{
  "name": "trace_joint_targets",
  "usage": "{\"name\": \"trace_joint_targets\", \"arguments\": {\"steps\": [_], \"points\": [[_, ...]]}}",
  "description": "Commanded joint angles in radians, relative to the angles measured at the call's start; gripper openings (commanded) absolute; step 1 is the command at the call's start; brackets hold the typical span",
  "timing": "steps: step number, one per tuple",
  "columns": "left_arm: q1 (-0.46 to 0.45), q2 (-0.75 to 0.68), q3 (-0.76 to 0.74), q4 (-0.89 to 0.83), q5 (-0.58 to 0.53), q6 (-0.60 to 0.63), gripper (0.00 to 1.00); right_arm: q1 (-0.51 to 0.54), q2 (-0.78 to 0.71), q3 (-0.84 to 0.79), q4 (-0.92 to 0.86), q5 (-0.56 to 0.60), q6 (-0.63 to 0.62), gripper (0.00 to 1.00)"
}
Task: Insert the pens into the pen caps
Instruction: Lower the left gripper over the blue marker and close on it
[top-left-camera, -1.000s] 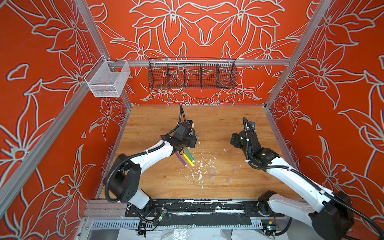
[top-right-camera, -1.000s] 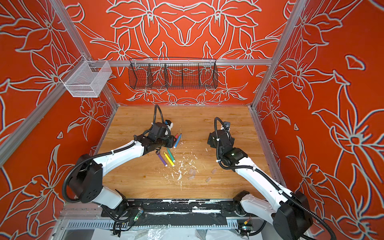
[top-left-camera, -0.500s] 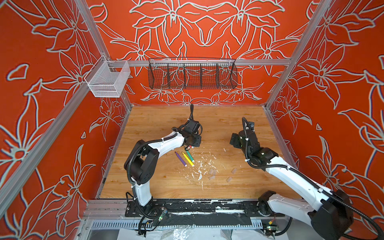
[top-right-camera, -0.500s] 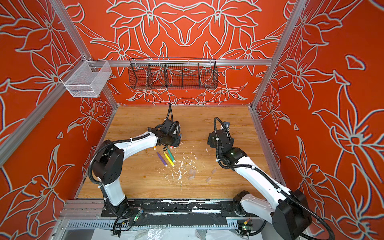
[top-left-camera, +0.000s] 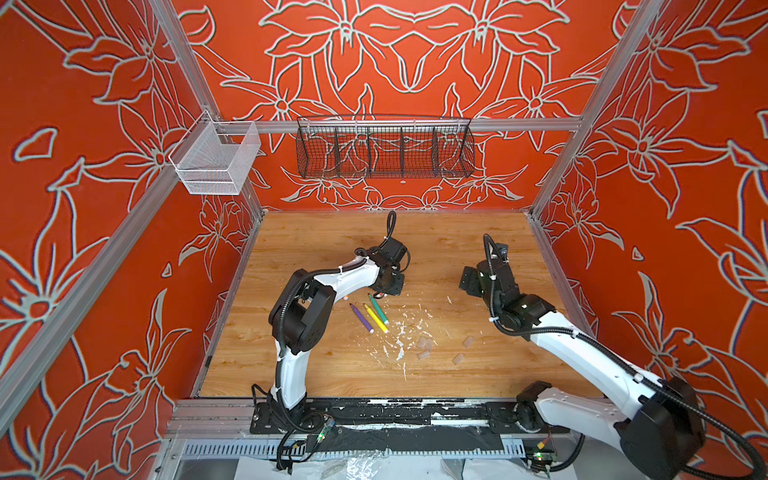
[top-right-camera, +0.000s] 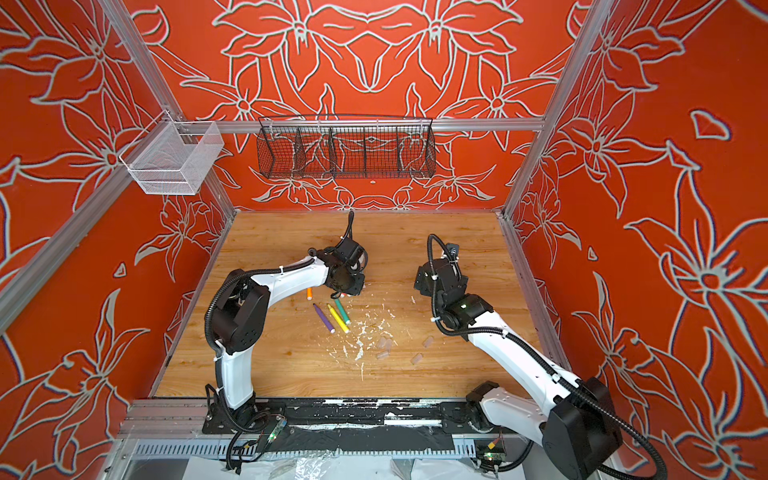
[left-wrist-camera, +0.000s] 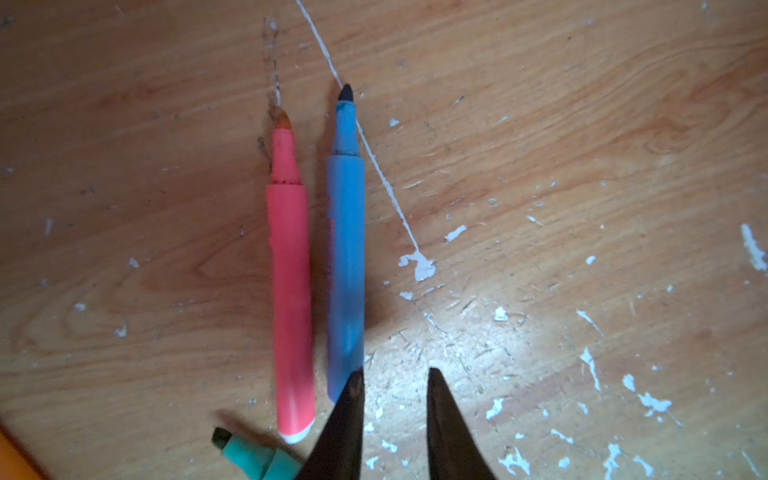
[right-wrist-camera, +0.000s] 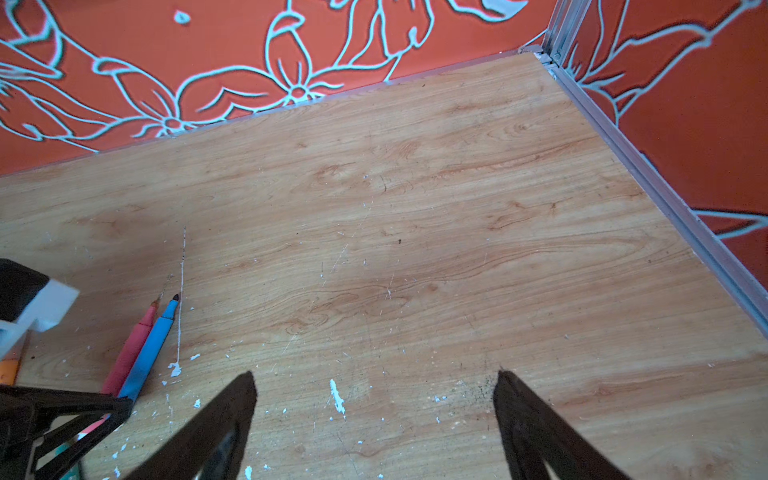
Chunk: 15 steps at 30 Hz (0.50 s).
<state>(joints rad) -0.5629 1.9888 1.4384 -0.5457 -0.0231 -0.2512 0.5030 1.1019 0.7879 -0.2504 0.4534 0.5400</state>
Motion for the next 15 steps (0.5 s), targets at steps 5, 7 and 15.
{"name": "trace_joint_targets", "arguments": {"steps": [5, 7, 15], "points": [[0.0, 0.06, 0.054, -0.079, -0.082, -0.006, 0.29, -0.008, 0.001, 0.003, -0.007, -0.013, 0.02, 0.91], [0.003, 0.079, 0.07, -0.087, -0.084, -0.003, 0.3, -0.008, 0.002, 0.004, -0.009, -0.016, 0.021, 0.91], [0.014, 0.136, 0.121, -0.127, -0.07, 0.0, 0.3, -0.011, 0.007, 0.004, -0.01, -0.025, 0.024, 0.91]]}}
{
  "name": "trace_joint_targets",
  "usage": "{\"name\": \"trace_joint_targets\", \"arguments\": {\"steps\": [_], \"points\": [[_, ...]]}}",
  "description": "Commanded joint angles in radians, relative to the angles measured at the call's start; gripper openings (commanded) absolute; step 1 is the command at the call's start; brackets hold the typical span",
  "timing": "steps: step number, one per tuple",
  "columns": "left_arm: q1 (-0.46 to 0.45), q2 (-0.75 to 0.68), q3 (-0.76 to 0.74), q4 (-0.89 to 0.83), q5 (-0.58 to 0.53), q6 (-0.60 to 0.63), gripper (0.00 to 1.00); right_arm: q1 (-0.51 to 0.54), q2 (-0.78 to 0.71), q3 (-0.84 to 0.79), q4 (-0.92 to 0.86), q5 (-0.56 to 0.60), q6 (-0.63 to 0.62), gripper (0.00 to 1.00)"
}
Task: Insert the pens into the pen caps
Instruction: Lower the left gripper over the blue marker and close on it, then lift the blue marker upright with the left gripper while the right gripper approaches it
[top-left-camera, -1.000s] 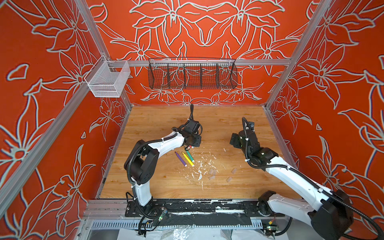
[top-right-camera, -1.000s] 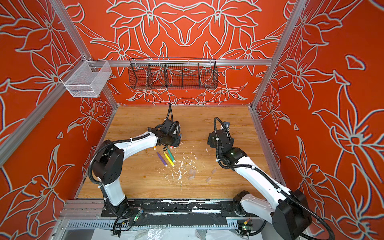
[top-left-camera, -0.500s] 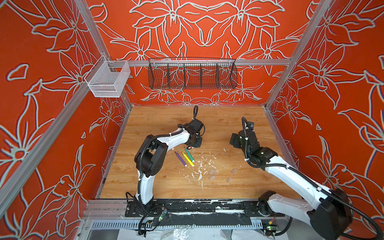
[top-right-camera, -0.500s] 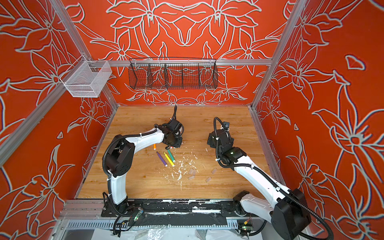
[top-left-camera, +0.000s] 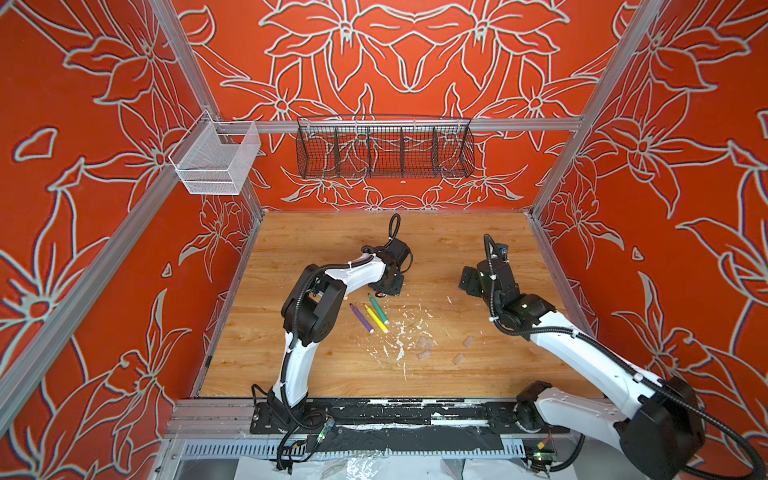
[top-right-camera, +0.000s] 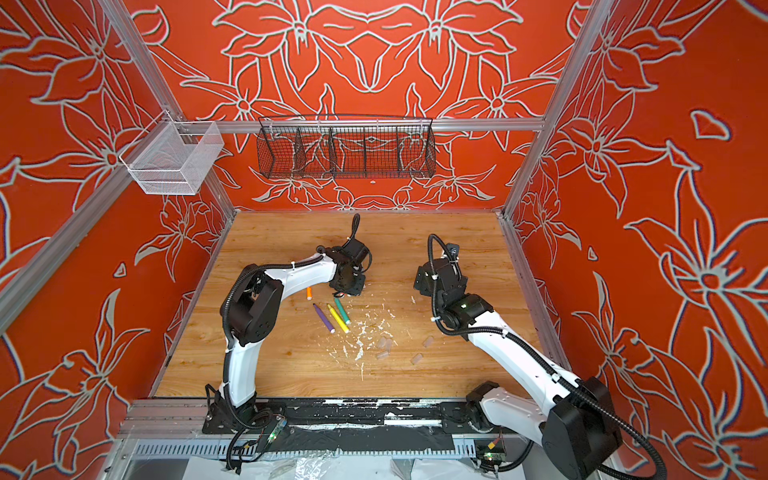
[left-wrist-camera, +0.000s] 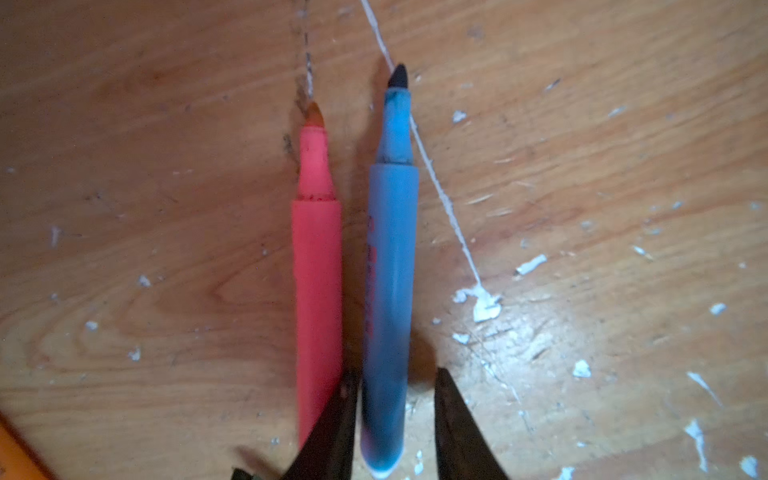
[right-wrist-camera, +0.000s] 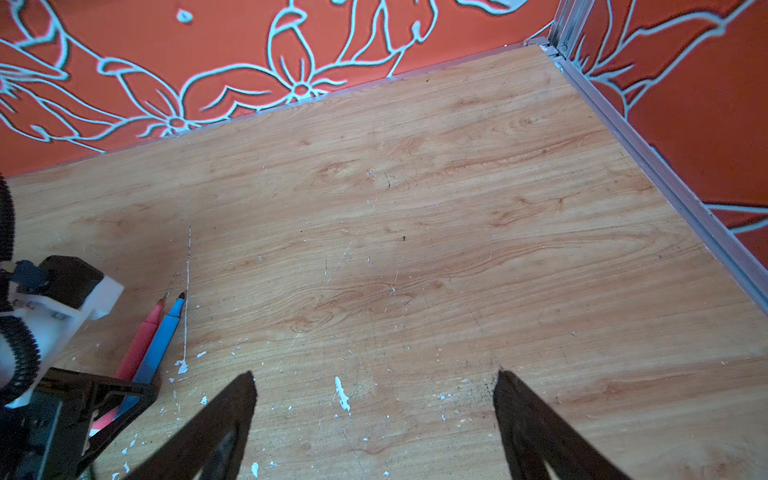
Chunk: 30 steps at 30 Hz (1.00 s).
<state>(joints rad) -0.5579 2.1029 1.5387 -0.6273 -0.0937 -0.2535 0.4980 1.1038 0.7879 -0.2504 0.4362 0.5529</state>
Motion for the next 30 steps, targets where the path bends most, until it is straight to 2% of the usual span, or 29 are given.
{"name": "trace_joint_targets", "arguments": {"steps": [1, 12, 23, 27, 30], "points": [[0.009, 0.027, 0.026, -0.05, 0.004, 0.002, 0.3, -0.006, 0.005, 0.005, -0.009, -0.012, 0.011, 0.91], [0.016, 0.077, 0.072, -0.102, 0.002, -0.01, 0.26, -0.007, 0.008, 0.001, -0.005, -0.019, 0.018, 0.91], [0.018, 0.097, 0.092, -0.121, 0.016, -0.008, 0.13, -0.009, 0.018, 0.004, -0.004, -0.046, 0.027, 0.91], [0.018, 0.062, 0.063, -0.085, 0.039, -0.013, 0.06, -0.009, 0.026, 0.005, -0.001, -0.063, 0.029, 0.91], [0.013, -0.029, -0.019, -0.008, 0.076, -0.009, 0.03, -0.009, 0.025, 0.004, 0.01, -0.113, 0.036, 0.9]]}}
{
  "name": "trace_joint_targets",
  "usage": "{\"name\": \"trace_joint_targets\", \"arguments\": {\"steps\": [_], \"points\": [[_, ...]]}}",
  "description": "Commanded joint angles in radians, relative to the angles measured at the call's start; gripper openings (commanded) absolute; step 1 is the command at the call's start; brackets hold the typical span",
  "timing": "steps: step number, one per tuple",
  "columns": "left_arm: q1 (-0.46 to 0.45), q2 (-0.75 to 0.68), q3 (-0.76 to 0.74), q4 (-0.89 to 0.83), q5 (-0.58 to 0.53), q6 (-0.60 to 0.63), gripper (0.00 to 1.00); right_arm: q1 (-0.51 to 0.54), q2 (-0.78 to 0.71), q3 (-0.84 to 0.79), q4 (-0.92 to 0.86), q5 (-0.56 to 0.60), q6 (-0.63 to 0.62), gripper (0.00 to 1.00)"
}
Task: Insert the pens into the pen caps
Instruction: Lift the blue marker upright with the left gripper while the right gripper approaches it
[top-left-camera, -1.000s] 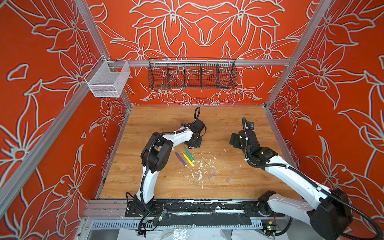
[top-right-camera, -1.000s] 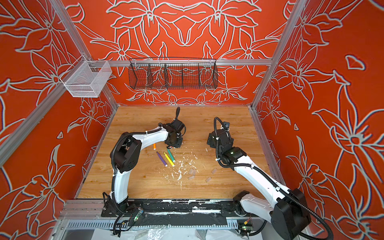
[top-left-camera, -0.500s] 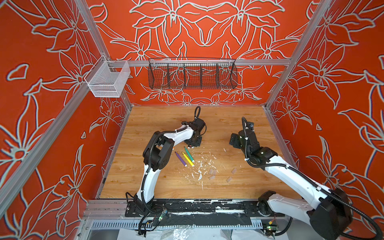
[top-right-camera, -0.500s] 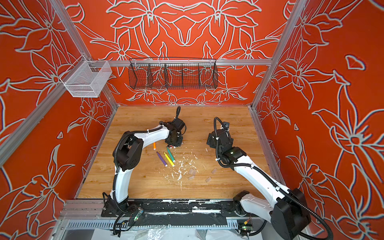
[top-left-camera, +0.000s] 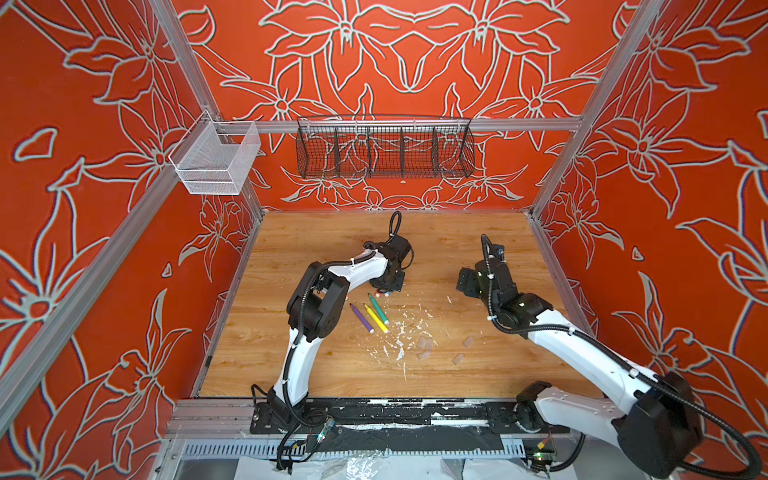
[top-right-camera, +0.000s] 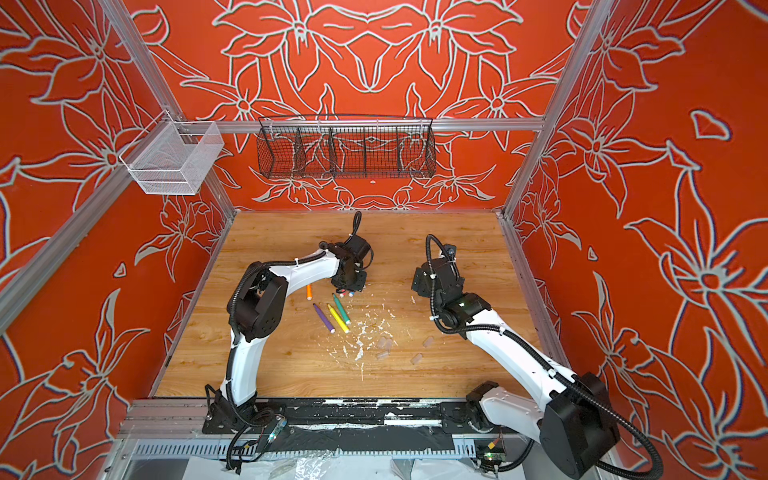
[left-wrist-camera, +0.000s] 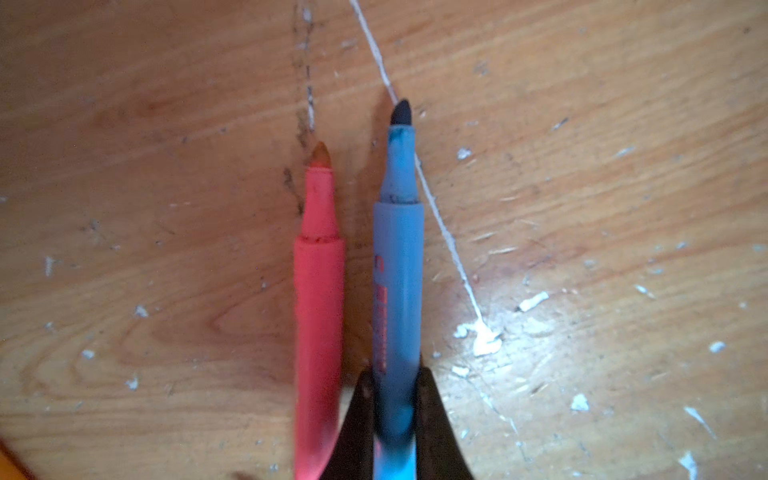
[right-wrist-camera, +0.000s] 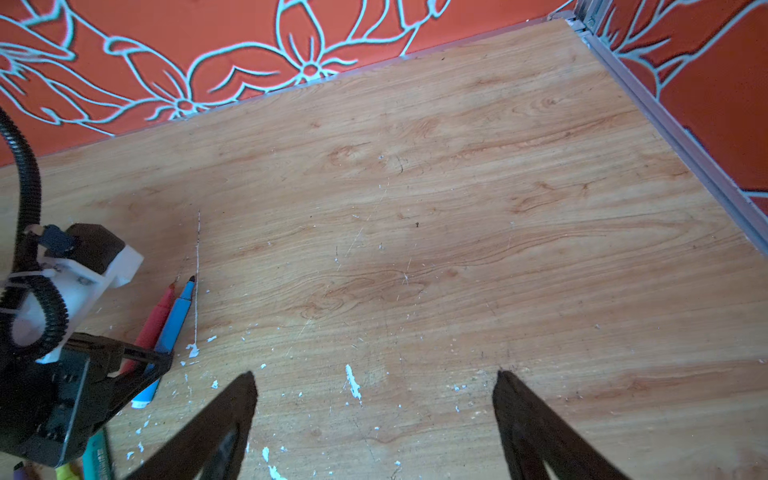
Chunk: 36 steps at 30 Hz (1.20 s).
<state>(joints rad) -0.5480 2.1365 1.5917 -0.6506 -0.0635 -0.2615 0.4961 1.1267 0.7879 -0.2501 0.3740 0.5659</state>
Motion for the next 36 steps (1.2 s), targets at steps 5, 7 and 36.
{"name": "trace_joint_targets", "arguments": {"steps": [5, 7, 36], "points": [[-0.02, -0.3, -0.285, 0.238, 0.075, 0.011, 0.0, -0.005, -0.006, -0.046, 0.13, -0.207, 0.026, 0.89], [-0.033, -0.379, -0.355, 0.307, 0.075, 0.024, 0.0, -0.004, -0.008, -0.06, 0.174, -0.281, 0.03, 0.88], [-0.161, -0.73, -0.682, 0.668, 0.219, 0.129, 0.0, 0.092, 0.085, -0.171, 0.654, -0.702, 0.077, 0.73]]}}
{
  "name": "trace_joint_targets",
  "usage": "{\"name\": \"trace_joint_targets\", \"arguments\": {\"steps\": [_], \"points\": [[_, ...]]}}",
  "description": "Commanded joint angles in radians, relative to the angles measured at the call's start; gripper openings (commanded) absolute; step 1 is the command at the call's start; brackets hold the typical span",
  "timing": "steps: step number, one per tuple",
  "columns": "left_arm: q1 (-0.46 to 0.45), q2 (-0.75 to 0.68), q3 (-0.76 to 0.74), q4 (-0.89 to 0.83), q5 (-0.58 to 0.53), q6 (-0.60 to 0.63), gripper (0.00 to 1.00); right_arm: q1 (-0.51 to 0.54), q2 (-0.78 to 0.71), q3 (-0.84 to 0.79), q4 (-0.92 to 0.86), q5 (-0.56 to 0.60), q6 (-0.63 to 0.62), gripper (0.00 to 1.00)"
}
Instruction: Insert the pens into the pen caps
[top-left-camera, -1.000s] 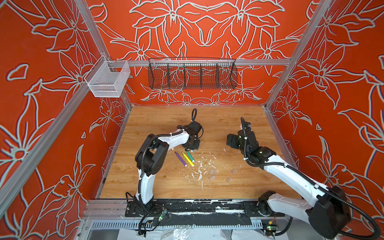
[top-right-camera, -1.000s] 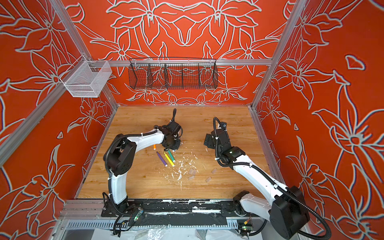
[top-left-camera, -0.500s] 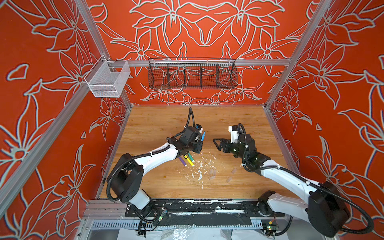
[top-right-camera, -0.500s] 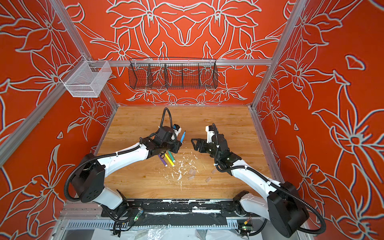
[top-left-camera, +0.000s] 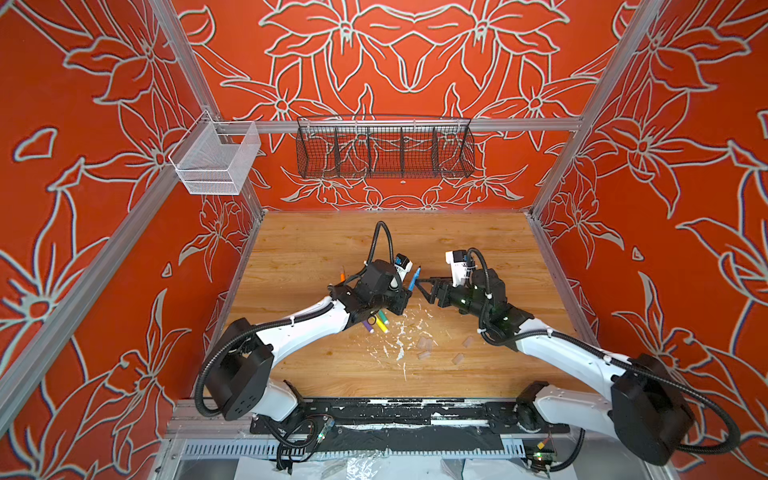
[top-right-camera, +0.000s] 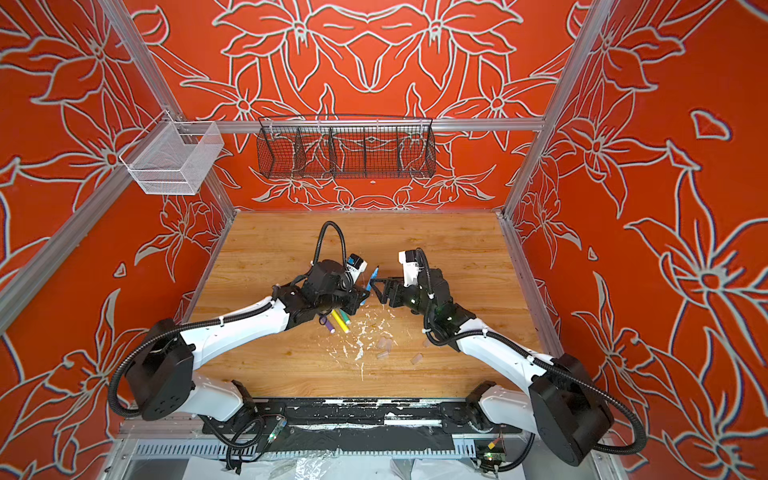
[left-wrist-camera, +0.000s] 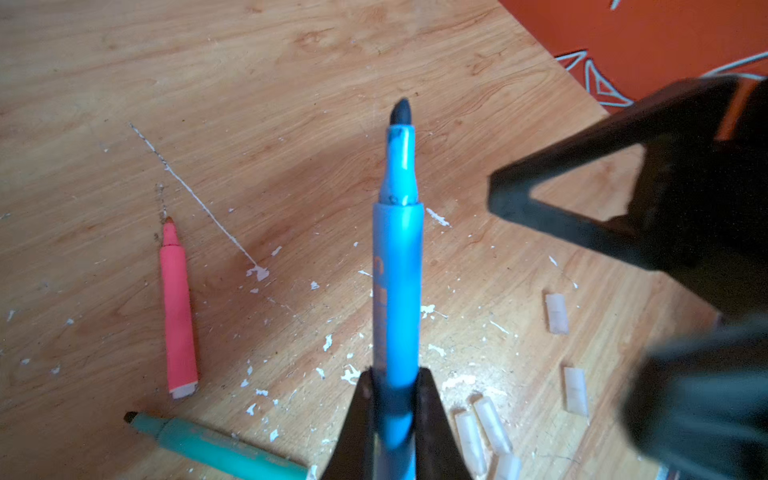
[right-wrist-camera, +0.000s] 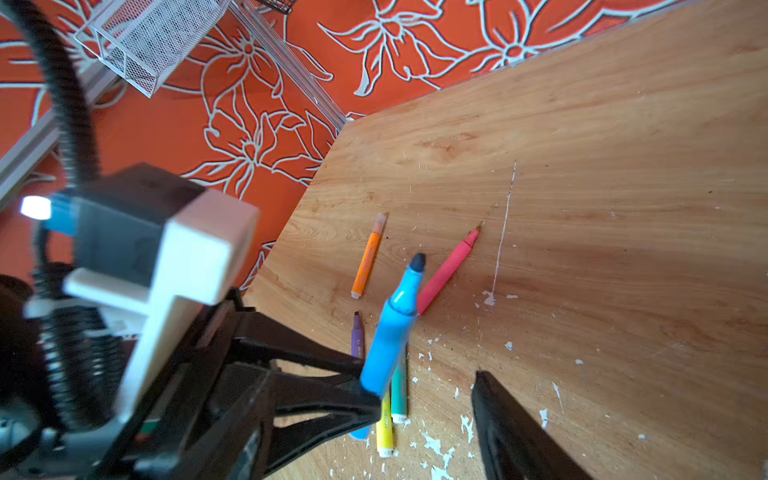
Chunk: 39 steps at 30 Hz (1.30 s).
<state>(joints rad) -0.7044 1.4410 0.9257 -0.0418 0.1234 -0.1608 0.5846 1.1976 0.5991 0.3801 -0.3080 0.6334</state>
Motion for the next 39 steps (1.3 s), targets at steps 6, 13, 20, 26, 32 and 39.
{"name": "trace_joint_targets", "arguments": {"steps": [6, 13, 20, 26, 32, 39], "points": [[-0.014, -0.045, -0.032, 0.086, 0.087, 0.048, 0.0, 0.004, 0.047, 0.033, 0.027, -0.042, 0.016, 0.65], [-0.021, -0.029, -0.021, 0.079, 0.117, 0.061, 0.0, 0.004, 0.048, 0.031, 0.034, -0.045, 0.025, 0.57], [-0.027, -0.027, -0.022, 0.085, 0.137, 0.069, 0.0, 0.004, 0.058, 0.029, 0.041, -0.046, 0.035, 0.42], [-0.035, -0.008, -0.009, 0.076, 0.132, 0.075, 0.0, 0.004, 0.063, 0.024, 0.049, -0.045, 0.051, 0.27], [-0.036, 0.003, -0.003, 0.072, 0.122, 0.078, 0.0, 0.004, 0.063, 0.022, 0.052, -0.046, 0.055, 0.1], [-0.037, 0.006, -0.004, 0.077, 0.119, 0.07, 0.1, 0.013, 0.074, 0.016, 0.092, -0.067, 0.079, 0.0]]}}
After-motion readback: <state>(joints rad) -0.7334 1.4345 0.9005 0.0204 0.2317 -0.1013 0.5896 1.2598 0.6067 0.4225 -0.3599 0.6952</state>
